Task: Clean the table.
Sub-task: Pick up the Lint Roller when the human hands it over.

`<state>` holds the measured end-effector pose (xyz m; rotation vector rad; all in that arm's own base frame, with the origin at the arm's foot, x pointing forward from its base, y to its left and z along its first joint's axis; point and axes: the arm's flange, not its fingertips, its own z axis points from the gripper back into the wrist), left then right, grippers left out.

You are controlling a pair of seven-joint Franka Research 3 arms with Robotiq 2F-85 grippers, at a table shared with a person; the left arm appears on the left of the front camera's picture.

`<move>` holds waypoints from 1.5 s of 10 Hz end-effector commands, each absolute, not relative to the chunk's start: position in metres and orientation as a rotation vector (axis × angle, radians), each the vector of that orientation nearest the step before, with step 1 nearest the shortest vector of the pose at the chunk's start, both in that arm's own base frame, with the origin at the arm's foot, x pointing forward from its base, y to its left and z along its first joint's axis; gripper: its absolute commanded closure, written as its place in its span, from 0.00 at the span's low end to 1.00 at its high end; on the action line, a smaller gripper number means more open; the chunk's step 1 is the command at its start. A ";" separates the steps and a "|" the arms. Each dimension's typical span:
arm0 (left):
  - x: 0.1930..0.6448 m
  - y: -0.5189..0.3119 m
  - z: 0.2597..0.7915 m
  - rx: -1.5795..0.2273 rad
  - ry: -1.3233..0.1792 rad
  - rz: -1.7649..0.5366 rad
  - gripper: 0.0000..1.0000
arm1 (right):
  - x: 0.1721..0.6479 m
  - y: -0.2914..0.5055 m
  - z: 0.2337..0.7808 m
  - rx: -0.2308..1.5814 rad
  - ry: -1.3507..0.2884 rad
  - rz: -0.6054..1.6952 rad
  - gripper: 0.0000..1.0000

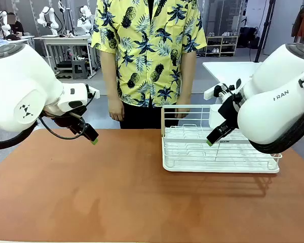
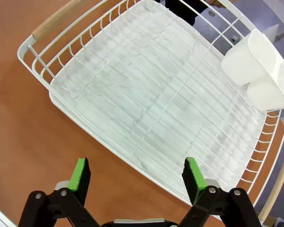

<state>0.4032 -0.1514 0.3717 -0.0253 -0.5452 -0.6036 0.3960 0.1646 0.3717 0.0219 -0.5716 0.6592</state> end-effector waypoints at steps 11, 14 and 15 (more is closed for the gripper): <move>0.403 -0.152 0.372 -0.025 -0.545 -0.604 0.00 | 0.396 0.165 0.372 0.022 -0.572 0.659 0.00; 0.422 -0.118 0.436 -0.337 -0.433 -0.554 0.00 | 0.416 0.128 0.425 0.288 -0.525 0.551 0.00; 0.427 -0.075 0.467 -0.609 -0.321 -0.511 0.00 | 0.427 0.087 0.452 0.503 -0.461 0.458 0.00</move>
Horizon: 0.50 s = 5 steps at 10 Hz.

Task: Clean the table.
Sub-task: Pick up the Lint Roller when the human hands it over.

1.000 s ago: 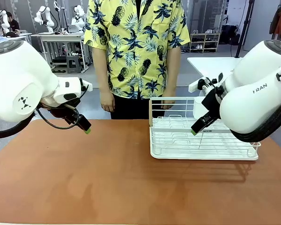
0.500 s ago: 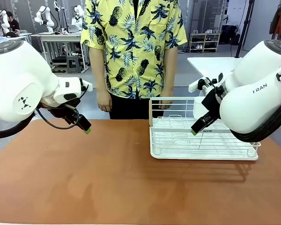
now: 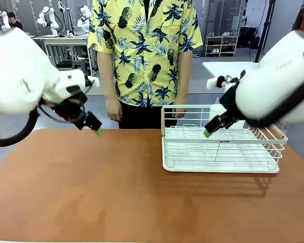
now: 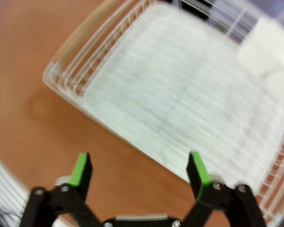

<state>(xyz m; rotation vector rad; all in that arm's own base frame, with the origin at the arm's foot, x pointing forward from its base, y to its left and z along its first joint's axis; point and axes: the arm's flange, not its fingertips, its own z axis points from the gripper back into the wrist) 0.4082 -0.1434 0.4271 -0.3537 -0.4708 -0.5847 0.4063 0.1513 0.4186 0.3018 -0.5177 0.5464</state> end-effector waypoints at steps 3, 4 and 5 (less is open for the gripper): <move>0.412 0.055 0.481 -1.111 -0.281 -0.370 0.00 | 0.429 -0.020 0.484 0.901 -0.386 0.264 0.00; 0.401 0.095 0.480 -1.175 -0.331 -0.297 0.00 | 0.425 -0.048 0.487 0.990 -0.379 0.228 0.00; 0.391 0.129 0.474 -1.185 -0.362 -0.186 0.00 | 0.420 -0.080 0.487 1.076 -0.392 0.176 0.00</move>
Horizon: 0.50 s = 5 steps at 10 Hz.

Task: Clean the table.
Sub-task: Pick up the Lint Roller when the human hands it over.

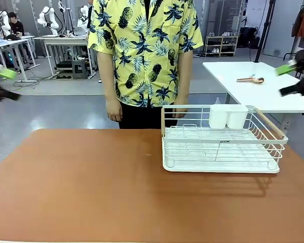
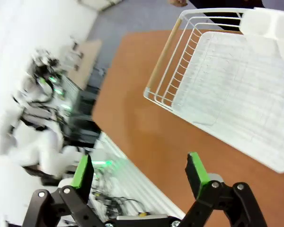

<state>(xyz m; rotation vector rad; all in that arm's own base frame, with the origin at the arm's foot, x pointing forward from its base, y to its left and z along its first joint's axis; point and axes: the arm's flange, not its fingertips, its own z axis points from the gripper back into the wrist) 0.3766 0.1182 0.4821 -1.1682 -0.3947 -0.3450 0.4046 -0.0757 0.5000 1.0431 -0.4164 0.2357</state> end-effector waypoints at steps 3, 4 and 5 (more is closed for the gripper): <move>0.338 0.231 0.451 -1.224 -0.403 0.163 0.00 | 0.387 -0.184 0.458 1.172 -0.386 -0.097 0.00; 0.322 0.256 0.450 -1.229 -0.452 0.246 0.00 | 0.377 -0.202 0.450 1.174 -0.406 -0.172 0.00; 0.315 0.267 0.447 -1.217 -0.464 0.288 0.00 | 0.373 -0.209 0.443 1.175 -0.408 -0.208 0.00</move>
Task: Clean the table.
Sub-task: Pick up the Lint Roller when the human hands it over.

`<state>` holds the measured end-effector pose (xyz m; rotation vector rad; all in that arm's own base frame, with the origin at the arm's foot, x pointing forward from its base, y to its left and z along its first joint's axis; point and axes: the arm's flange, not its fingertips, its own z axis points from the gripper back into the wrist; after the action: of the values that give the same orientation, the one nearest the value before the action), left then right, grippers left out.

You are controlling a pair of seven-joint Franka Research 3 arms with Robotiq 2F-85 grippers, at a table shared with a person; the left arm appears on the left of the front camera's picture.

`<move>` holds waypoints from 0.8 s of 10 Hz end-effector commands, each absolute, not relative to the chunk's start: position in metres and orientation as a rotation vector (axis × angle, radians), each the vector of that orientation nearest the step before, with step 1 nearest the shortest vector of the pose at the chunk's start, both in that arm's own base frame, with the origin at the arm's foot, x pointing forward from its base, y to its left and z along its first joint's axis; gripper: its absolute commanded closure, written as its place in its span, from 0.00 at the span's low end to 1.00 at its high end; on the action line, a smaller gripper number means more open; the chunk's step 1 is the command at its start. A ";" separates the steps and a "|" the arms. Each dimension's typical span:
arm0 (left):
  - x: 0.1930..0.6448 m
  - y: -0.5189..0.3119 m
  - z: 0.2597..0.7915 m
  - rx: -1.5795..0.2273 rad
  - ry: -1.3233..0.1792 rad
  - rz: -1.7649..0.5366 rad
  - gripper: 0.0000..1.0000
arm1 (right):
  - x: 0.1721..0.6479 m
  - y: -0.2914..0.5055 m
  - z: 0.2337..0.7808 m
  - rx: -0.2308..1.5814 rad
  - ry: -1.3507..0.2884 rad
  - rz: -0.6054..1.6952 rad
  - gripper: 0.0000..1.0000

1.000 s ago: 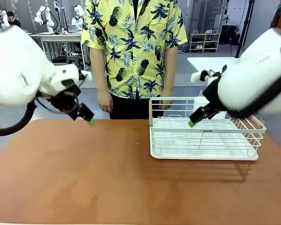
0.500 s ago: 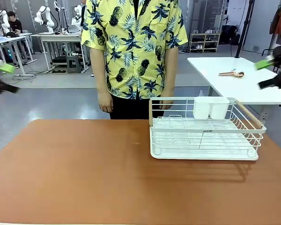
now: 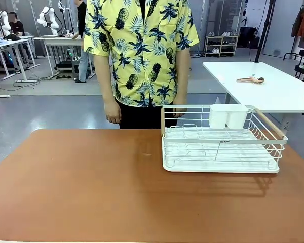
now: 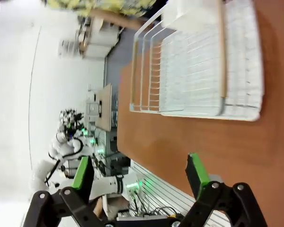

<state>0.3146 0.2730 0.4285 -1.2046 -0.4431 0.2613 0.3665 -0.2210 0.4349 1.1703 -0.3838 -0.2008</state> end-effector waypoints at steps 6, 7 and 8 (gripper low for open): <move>0.307 0.282 0.432 -1.192 -0.468 0.299 0.00 | 0.364 -0.228 0.432 1.171 -0.397 -0.236 0.00; 0.307 0.282 0.432 -1.192 -0.468 0.299 0.00 | 0.364 -0.228 0.432 1.171 -0.397 -0.236 0.00; 0.307 0.282 0.432 -1.192 -0.468 0.299 0.00 | 0.364 -0.228 0.432 1.171 -0.397 -0.236 0.00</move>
<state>0.3084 0.2806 0.4292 -1.1746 -0.4532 0.3176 0.3640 -0.2291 0.4303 1.1601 -0.3910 -0.2539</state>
